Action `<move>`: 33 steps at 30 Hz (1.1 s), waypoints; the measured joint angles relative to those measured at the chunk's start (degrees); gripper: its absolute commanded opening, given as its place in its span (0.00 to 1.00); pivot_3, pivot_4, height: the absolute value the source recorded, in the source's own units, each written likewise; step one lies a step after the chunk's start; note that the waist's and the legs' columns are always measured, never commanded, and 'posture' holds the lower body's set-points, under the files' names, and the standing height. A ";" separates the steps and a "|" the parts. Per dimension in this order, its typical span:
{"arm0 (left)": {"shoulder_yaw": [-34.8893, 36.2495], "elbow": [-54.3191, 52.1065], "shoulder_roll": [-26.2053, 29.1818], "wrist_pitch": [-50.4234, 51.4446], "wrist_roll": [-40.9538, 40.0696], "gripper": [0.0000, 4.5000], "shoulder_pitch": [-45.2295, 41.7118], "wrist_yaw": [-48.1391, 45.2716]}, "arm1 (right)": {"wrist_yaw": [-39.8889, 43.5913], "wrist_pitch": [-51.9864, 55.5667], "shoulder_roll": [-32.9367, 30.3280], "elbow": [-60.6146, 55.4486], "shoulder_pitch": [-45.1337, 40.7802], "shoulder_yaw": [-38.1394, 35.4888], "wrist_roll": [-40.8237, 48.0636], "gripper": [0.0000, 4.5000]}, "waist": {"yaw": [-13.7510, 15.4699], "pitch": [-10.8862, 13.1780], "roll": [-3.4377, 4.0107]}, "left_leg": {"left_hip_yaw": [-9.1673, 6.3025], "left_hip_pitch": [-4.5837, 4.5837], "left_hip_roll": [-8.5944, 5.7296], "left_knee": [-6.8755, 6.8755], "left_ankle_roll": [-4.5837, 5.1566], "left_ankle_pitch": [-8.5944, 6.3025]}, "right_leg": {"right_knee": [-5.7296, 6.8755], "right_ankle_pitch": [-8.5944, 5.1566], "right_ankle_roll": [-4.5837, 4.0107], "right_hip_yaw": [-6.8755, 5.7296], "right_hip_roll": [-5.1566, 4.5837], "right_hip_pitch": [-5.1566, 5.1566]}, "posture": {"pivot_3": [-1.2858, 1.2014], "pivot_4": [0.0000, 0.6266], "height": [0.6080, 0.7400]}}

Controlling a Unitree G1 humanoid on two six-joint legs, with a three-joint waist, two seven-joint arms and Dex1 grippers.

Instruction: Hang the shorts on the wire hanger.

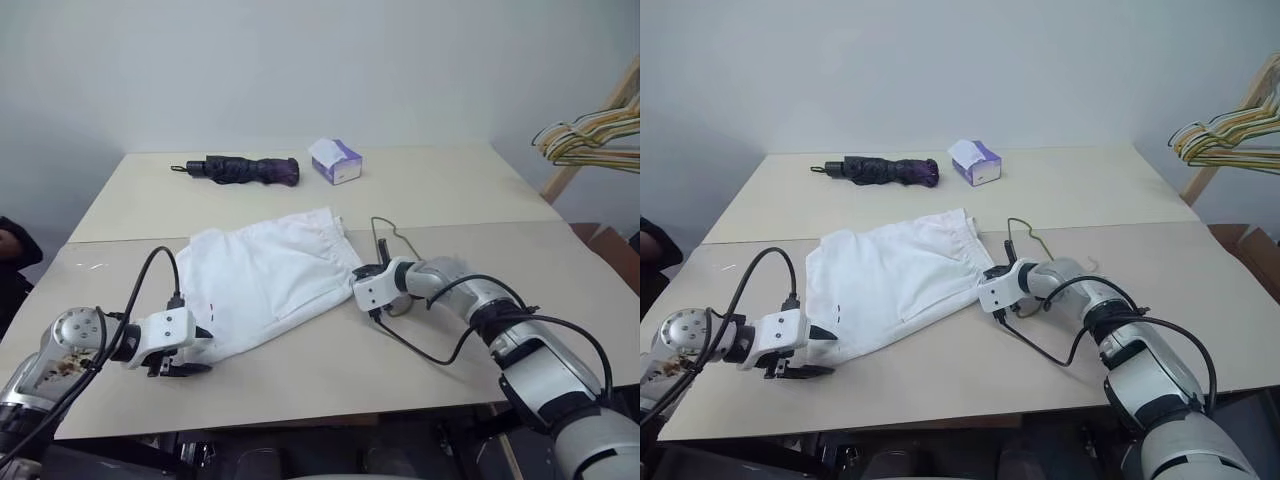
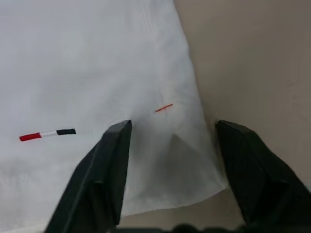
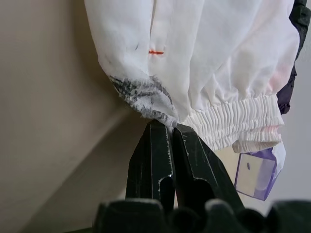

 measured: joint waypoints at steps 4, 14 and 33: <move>-0.96 0.93 -0.75 -0.34 0.72 0.20 -0.34 1.25 | 1.34 0.20 -0.85 -1.81 0.50 -0.25 0.22 0.00 | 0.44 -0.15 0.43 | 0.01 0.32 -0.01 -0.02 0.04 0.06 | 0.04 -0.13 -0.23 0.00 -0.03 0.13 | 0.55 0.00 1.00; 0.08 1.19 -1.00 -1.76 1.22 0.00 0.75 6.06 | 4.12 1.11 -2.31 -6.50 3.41 -0.91 1.30 0.00 | 0.60 -0.18 0.44 | 0.02 0.23 0.01 -0.10 0.05 0.05 | 0.14 -0.15 -0.08 0.04 0.00 0.07 | 0.56 0.00 1.00; 14.26 -10.41 5.83 -1.65 -5.15 0.00 9.16 5.79 | 23.25 10.03 -13.78 -37.11 15.50 -6.92 11.60 0.00 | 1.04 -0.07 0.20 | 0.02 -0.24 0.03 -0.04 0.05 0.04 | 0.09 -0.20 -0.10 -0.02 -0.03 -0.36 | 0.55 0.00 1.00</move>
